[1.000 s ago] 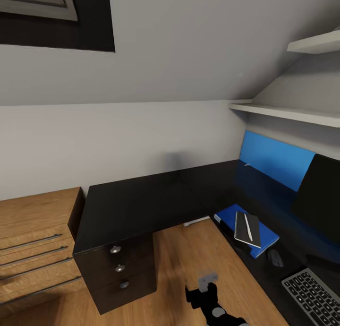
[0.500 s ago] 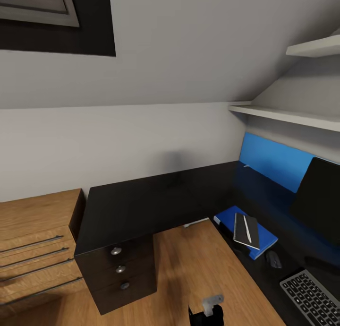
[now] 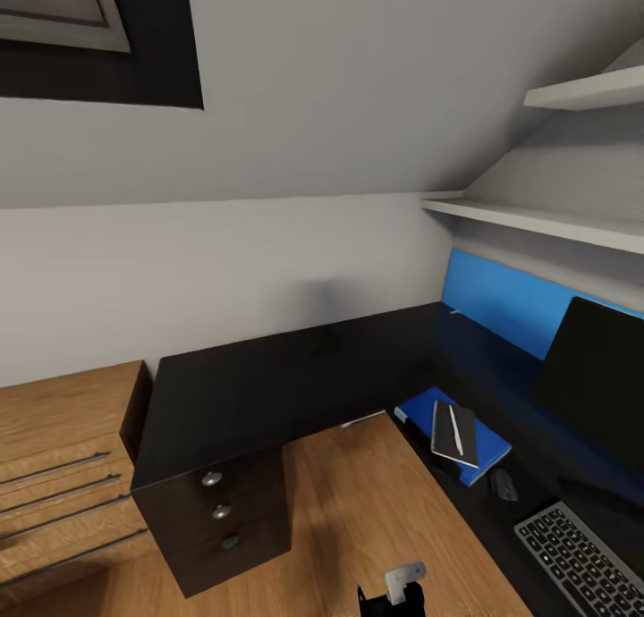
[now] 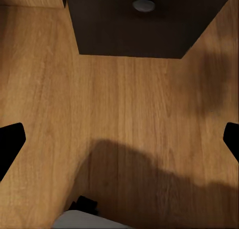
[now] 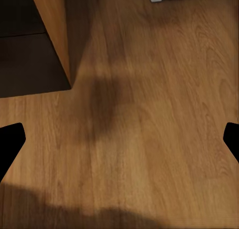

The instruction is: In the bedroom, organize the workspace by keeping the computer under the desk, ensuring the monitor is on the desk, placing the keyboard on the desk next to the monitor, placing the mouse on the desk next to the keyboard, moving the folder from the swivel chair onto the desk next to the mouse, stacking the notebook on top of the folder with the pen on top of the notebook, and positioning the swivel chair next to the desk.

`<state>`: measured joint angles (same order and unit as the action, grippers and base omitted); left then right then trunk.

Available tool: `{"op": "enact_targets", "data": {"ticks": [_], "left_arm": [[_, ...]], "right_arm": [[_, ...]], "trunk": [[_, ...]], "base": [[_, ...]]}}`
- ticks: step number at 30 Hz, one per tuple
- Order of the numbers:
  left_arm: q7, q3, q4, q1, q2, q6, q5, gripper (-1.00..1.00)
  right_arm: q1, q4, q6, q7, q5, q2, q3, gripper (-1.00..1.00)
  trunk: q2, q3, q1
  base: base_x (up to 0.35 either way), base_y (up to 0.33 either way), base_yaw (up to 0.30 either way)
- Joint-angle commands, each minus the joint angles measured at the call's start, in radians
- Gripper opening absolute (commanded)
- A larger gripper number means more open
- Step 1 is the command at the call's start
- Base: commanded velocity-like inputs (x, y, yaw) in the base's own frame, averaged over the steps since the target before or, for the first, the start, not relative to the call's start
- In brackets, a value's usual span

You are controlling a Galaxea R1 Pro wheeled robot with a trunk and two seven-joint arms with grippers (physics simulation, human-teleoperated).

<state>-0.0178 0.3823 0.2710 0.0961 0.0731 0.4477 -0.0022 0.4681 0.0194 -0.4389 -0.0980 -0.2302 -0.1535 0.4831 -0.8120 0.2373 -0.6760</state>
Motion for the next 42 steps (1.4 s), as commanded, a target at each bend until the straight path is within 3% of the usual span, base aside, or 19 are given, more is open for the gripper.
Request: {"op": "enact_targets", "data": {"ticks": [1, 19, 28, 42], "left_arm": [[-0.002, 0.004, -0.001, 0.001, 0.001, 0.004, 0.000, 1.00], [-0.002, -0.001, -0.035, 0.001, -0.010, 0.005, -0.001, 1.00], [0.000, -0.003, -0.032, 0.001, 0.008, 0.011, -0.004, 1.00], [-0.002, -0.003, -0.039, 0.001, 0.006, 0.011, -0.002, 1.00]], "right_arm": [[0.001, 0.002, -0.006, -0.003, -0.006, -0.001, 0.009, 1.00], [0.000, 0.002, -0.010, -0.003, -0.006, -0.008, 0.012, 1.00], [0.000, 0.002, -0.009, -0.002, -0.006, -0.015, 0.013, 1.00], [0.000, 0.002, -0.018, -0.005, -0.006, -0.013, 0.009, 1.00]], "trunk": [[0.006, -0.001, 0.004], [0.132, -0.055, 0.073], [0.195, -0.083, 0.107], [0.293, -0.124, 0.161]], "base": [[0.000, 0.000, -0.096], [0.000, 0.000, -0.018], [0.000, 0.000, 0.002], [0.000, 0.000, 0.264]]}}
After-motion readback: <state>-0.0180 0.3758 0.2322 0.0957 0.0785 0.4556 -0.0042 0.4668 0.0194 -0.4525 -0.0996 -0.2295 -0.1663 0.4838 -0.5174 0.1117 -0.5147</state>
